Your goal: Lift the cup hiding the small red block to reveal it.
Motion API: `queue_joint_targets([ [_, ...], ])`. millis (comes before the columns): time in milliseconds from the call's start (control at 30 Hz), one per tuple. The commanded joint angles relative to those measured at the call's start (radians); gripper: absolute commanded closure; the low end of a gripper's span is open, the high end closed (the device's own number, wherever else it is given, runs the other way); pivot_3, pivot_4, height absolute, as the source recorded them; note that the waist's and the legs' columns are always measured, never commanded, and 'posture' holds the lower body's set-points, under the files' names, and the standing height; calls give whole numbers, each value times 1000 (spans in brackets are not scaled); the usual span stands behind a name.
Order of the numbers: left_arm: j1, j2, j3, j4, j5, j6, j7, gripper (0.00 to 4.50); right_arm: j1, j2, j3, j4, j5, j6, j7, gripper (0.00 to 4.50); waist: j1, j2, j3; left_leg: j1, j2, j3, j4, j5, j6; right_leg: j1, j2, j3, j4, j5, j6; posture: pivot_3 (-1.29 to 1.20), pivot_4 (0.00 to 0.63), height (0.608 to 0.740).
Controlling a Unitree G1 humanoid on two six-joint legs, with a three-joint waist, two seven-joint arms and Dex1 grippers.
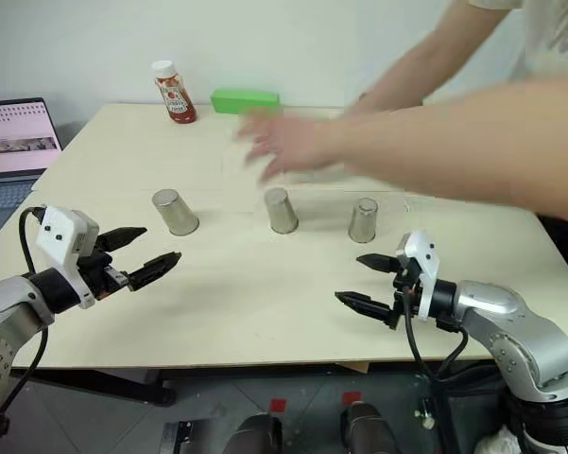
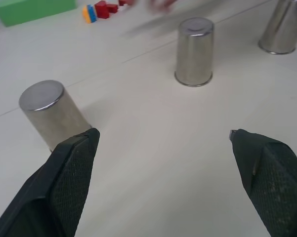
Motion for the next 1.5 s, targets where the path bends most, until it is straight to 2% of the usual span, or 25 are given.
queue_joint_targets([
  [33, -90, -4, -25, 95, 77, -26, 81, 0, -92, 36, 33, -8, 26, 36, -23, 44, 0, 0, 0, 0, 0, 0, 0, 0, 0, 0, 0, 0, 0, 0, 0, 0, 150, 740],
  [333, -266, -34, -105, 333, 169, -66, 135, 0, -286, 112, 145, 70, -58, 168, -155, 44, 0, 0, 0, -2, 0, 0, 0, 0, 0, -2, 0, 0, 0, 0, 0, 0, 150, 740],
  [500, -362, -67, -145, 475, 208, -101, 146, 0, -341, 181, 169, 108, -120, 178, -236, 44, 1, 0, 0, -10, 0, -2, 1, 0, 0, -8, 0, -2, 1, 1, 0, 0, 150, 740],
  [667, -459, -93, -168, 641, 254, -162, 159, 0, -352, 195, 177, 88, -131, 188, -239, 44, 2, -1, 0, -12, -1, -3, 2, 0, 0, -9, 0, -3, 1, 2, -1, 0, 150, 740],
  [867, -588, -122, -221, 853, 297, -243, 101, 0, -362, 197, 183, 61, -123, 199, -227, 44, 2, -1, 0, -12, -1, -4, 2, 0, 0, -8, -1, -4, 1, 2, -2, 0, 150, 740],
  [1033, -654, -132, -254, 971, 331, -311, 65, 0, -365, 191, 185, 42, -116, 206, -218, 44, 1, -1, 0, -12, -1, -4, 2, 0, 0, -8, 0, -4, 1, 2, -2, 0, 150, 740],
  [1500, -860, -195, -288, 1325, 427, -491, 100, 0, -365, 202, 191, 22, -115, 228, -208, 44, 1, -1, -1, -13, -1, -4, 2, 0, 0, -8, 0, -4, 2, 2, -2, 0, 150, 740],
])
